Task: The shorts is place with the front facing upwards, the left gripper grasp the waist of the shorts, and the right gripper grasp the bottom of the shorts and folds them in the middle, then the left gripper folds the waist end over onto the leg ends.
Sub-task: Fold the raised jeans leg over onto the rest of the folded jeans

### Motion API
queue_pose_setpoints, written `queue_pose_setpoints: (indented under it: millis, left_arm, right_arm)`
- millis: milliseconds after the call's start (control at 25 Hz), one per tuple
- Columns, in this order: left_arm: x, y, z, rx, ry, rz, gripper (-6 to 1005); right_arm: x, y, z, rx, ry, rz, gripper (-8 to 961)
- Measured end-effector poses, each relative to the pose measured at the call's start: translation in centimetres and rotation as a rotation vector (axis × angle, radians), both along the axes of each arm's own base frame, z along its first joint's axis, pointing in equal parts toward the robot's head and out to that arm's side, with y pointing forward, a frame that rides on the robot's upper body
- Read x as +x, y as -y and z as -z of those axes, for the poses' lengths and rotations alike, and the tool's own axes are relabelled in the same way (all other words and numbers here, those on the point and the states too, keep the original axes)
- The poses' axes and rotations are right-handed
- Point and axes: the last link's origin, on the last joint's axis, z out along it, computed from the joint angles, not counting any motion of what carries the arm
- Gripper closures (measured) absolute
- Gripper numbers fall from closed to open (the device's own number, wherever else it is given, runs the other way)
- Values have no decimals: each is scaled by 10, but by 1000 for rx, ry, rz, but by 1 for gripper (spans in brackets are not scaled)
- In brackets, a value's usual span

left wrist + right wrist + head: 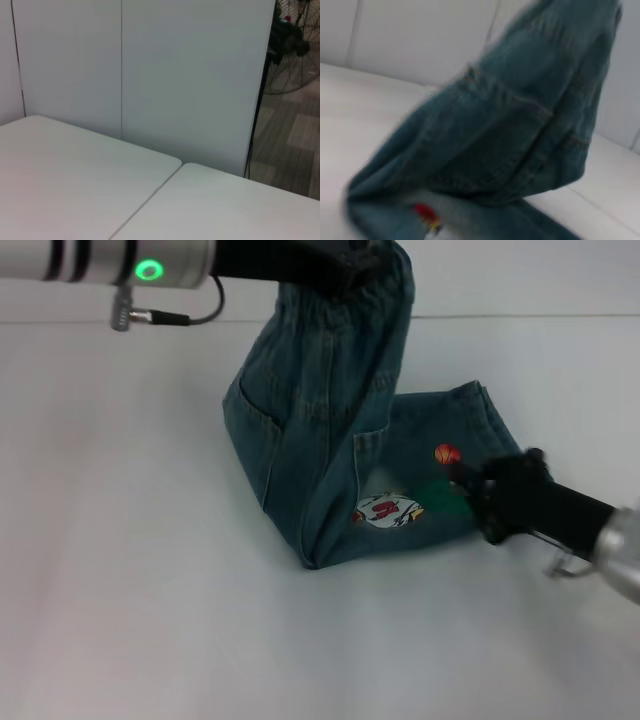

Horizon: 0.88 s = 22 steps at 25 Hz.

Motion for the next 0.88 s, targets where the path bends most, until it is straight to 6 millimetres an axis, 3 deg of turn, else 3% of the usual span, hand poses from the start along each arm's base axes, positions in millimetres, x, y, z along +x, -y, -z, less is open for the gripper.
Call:
queue_pose_setpoints:
  millis: [160,280,560,880]
  left_arm:
    - [7,-1,21,-25,10,-3,913]
    - [18,0,41,-33,40,8,911]
    - [32,13,89,-51,24,54,907]
    - [28,20,88,-50,28,66,795]
  right_arm:
    - [19,33,-25,-77,-4,-42,954]
    - [23,52,-32,-153,-11,-68,953]
    - [19,63,-29,-240,-3,-130,951]
    - [12,65,-29,-268,-21,-168,949]
